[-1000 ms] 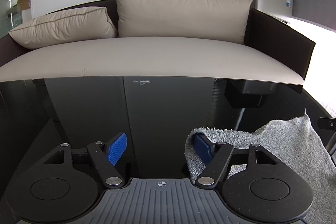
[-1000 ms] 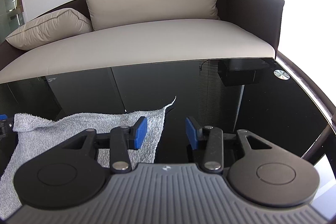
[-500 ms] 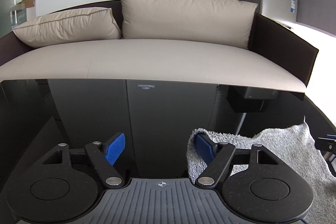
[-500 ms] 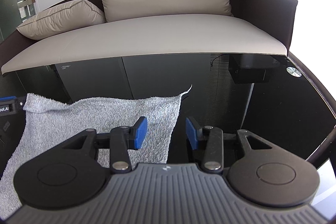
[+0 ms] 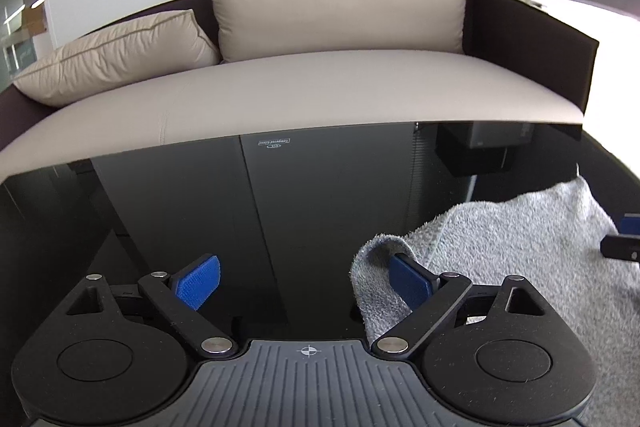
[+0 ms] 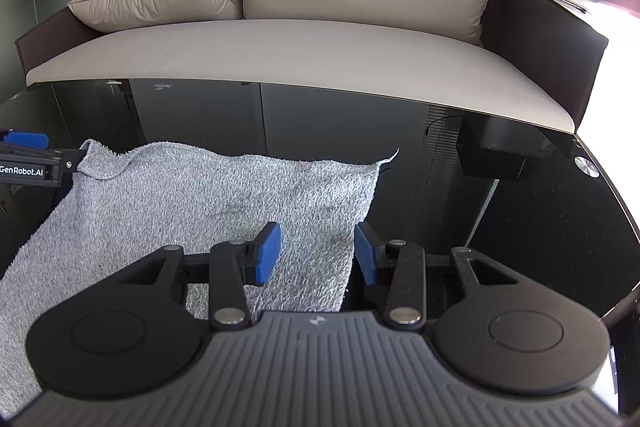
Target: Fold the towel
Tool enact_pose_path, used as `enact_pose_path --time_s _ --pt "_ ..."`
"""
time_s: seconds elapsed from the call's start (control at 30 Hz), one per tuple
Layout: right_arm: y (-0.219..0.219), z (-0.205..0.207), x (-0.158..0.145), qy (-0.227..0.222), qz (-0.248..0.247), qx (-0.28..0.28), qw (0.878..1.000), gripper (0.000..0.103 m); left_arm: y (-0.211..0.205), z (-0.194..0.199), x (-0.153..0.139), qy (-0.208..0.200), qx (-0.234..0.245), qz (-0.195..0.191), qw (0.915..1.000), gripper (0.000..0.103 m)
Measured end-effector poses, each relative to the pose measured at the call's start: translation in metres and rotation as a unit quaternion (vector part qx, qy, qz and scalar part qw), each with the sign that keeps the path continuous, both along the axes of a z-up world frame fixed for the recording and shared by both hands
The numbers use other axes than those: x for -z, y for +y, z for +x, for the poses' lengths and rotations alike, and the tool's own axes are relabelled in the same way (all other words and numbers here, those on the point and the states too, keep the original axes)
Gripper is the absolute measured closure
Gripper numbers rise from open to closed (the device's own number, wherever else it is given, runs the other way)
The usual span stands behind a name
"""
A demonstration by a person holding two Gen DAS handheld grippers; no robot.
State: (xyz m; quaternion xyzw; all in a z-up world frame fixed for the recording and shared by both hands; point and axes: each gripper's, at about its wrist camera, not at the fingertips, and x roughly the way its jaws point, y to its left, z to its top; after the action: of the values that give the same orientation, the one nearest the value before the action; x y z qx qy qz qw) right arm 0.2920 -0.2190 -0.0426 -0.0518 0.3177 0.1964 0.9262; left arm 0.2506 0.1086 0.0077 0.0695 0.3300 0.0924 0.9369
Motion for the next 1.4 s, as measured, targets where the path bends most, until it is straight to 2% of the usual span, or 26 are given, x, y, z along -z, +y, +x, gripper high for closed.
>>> enact_pose_path --time_s 0.2,0.33,0.43,0.57,0.73,1.1,1.23,1.4 --pt "0.001 0.001 0.002 0.001 -0.002 0.000 1.000 0.060 -0.006 -0.005 -0.007 0.004 0.016 0.025 0.9996 0.008" --pt "0.001 0.001 0.002 0.002 0.000 0.002 1.000 0.060 -0.015 -0.003 -0.005 0.013 0.030 0.055 0.9980 0.008" --pt "-0.001 0.000 0.003 0.002 0.001 0.003 1.000 0.060 -0.029 -0.006 -0.005 0.021 0.057 0.088 0.9943 0.008" --pt "-0.001 0.002 0.003 0.002 0.002 0.006 1.000 0.060 -0.042 -0.006 -0.006 0.026 0.091 0.111 0.9893 0.008" --pt "-0.002 0.002 0.003 0.004 0.004 0.006 1.000 0.060 -0.046 0.000 0.006 0.036 0.094 0.107 0.9891 0.008" --pt "-0.008 -0.001 0.003 0.007 0.007 0.009 1.000 0.060 -0.036 0.018 0.012 0.021 0.058 0.093 0.9938 0.008" --pt "-0.008 -0.002 0.003 0.008 0.010 0.009 1.000 0.060 -0.032 0.024 0.009 0.004 0.029 0.087 0.9958 0.008" --pt "-0.010 -0.003 0.003 0.011 0.013 0.009 1.000 0.060 -0.014 0.033 0.009 0.003 -0.016 0.063 0.9979 0.008"
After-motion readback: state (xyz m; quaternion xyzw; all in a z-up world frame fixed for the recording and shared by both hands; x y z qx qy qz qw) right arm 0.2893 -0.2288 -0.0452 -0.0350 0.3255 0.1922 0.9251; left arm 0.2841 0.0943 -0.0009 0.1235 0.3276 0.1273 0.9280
